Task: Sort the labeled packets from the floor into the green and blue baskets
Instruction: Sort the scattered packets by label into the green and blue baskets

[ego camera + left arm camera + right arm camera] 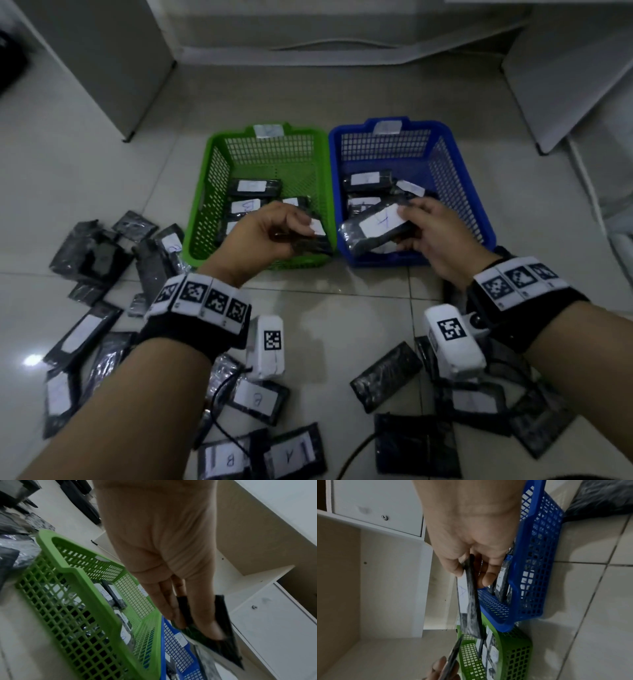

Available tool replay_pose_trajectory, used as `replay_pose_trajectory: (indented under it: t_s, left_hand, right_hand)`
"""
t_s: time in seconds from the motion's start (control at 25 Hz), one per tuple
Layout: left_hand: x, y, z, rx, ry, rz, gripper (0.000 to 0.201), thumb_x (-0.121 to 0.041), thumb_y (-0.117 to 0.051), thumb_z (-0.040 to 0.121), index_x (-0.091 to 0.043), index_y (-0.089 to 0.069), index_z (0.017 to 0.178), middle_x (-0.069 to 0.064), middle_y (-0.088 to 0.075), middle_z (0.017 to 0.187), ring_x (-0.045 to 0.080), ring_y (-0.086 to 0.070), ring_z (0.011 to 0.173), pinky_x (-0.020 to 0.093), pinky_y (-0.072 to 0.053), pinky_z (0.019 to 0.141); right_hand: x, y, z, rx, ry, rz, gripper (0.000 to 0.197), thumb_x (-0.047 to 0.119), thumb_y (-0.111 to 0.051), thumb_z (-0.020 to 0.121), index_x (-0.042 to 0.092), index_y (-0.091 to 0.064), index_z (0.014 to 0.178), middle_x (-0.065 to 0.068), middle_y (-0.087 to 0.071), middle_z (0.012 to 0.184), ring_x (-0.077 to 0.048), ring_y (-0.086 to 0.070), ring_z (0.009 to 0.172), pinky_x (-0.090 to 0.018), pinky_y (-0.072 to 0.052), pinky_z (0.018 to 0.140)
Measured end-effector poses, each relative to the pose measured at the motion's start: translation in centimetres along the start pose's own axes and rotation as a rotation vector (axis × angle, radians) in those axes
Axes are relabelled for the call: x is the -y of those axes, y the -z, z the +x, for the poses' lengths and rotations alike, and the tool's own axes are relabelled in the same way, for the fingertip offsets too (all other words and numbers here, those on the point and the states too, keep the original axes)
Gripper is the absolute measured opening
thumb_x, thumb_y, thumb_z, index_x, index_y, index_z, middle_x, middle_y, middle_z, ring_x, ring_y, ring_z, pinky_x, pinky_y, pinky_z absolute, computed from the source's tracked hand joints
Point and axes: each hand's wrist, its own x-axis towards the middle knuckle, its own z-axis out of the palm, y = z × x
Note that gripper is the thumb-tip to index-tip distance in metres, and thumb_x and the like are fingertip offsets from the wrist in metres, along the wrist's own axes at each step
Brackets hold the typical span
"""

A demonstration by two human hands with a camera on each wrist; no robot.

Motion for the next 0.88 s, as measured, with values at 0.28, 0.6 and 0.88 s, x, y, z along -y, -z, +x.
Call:
replay_pose_trajectory:
  t_s: [0.28, 0.6, 0.88]
  left_hand:
    - [2.6, -1.2, -0.1, -0.219, 0.03, -0.033, 0.02, -0.012, -0.075, 0.078, -0.012, -0.071, 0.097, 0.002, -0.062, 0.113, 0.011, -0.061, 0.097, 0.036, -0.052, 0.081]
    - [3.6, -3.8, 2.1, -0.294, 0.184, -0.305, 0.05, 0.005, -0.071, 0.076, -0.022, -0.055, 0.115, 0.005, -0.056, 0.122, 0.027, -0.068, 0.088, 0.041, -0.056, 0.081]
    - [2.5, -6.8, 7.1, -0.255, 0.135, 0.059, 0.027, -0.007, -0.063, 0.086, -0.026, -0.059, 0.104, -0.003, -0.066, 0.098, 0.014, -0.064, 0.086, 0.021, -0.052, 0.077]
  right_hand:
    - [-1.1, -0.4, 3.7, -0.125, 0.036, -0.161, 0.027, 0.005, -0.053, 0.089, 0.017, -0.054, 0.113, -0.011, -0.06, 0.107, -0.027, -0.063, 0.082, -0.035, -0.054, 0.056]
    - [-2.9, 0.3, 5.8, -0.161, -0.046, -0.739, 0.022, 0.014, -0.06, 0.082, 0.011, -0.057, 0.104, -0.005, -0.059, 0.093, -0.024, -0.057, 0.088, -0.031, -0.045, 0.071]
    - [-1.8, 2.4, 6.1, 0.024, 0.082, -1.173, 0.027, 0.012, -0.063, 0.085, 0.015, -0.066, 0.111, -0.011, -0.064, 0.113, -0.026, -0.06, 0.104, -0.027, -0.047, 0.085]
